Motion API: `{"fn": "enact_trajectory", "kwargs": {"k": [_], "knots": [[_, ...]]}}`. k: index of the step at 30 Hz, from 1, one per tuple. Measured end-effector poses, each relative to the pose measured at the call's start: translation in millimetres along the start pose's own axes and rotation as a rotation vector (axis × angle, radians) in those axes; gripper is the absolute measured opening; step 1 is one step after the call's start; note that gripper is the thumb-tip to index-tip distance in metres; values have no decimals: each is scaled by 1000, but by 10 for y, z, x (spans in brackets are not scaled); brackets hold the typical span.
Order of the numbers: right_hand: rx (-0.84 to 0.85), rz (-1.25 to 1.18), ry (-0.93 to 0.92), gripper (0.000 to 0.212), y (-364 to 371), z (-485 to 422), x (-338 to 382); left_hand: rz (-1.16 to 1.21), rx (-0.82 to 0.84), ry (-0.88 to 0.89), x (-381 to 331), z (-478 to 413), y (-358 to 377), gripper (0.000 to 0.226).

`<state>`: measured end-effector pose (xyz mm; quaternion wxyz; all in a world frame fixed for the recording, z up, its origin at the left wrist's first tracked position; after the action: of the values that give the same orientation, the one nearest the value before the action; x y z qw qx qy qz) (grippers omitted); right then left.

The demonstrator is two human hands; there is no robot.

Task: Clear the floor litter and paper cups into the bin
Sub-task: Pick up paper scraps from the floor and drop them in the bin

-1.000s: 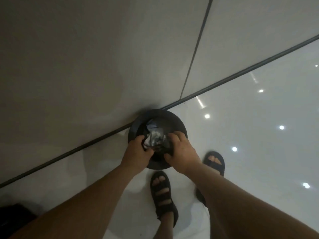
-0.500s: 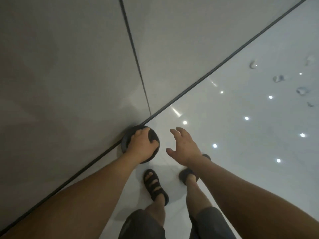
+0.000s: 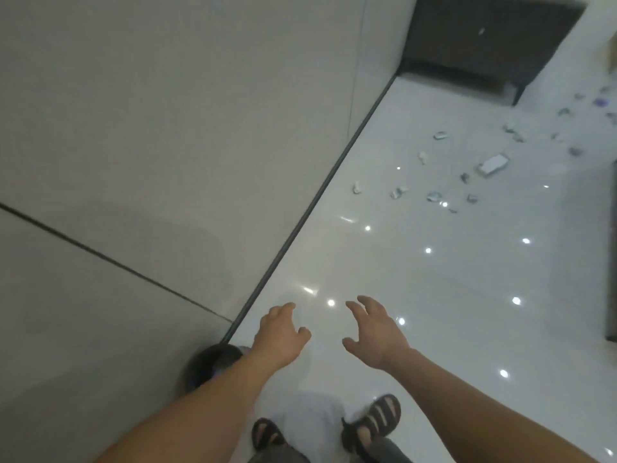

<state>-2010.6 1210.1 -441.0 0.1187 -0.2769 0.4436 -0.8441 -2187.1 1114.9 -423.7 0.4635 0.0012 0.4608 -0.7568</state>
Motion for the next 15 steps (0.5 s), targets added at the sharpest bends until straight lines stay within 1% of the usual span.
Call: {"fn": "enact_trajectory", "kwargs": {"k": [5,9,15], "knots": [[-156,-44,106,77,-837,213,-895,-82,8,171,-1264,-136,143,65],[-254,-60,179,79,-1341,332,-1499,-145,26,298,-2203,-262,317,64],[-309,-75,293,80,-1845,258,-2227,-207,34,419,-3232,-648,389,64]]}}
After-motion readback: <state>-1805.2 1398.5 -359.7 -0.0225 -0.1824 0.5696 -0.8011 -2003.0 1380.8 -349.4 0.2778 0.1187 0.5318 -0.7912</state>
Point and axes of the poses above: each hand's wrist, its own z-axis away from the middle knuckle, its own y-axis out of the palm, x = y × z, the point moved 4 cm from there along -z, towards the middle knuckle, and after that the axes turned 3 degrees about -x, right-handed, at the moved point
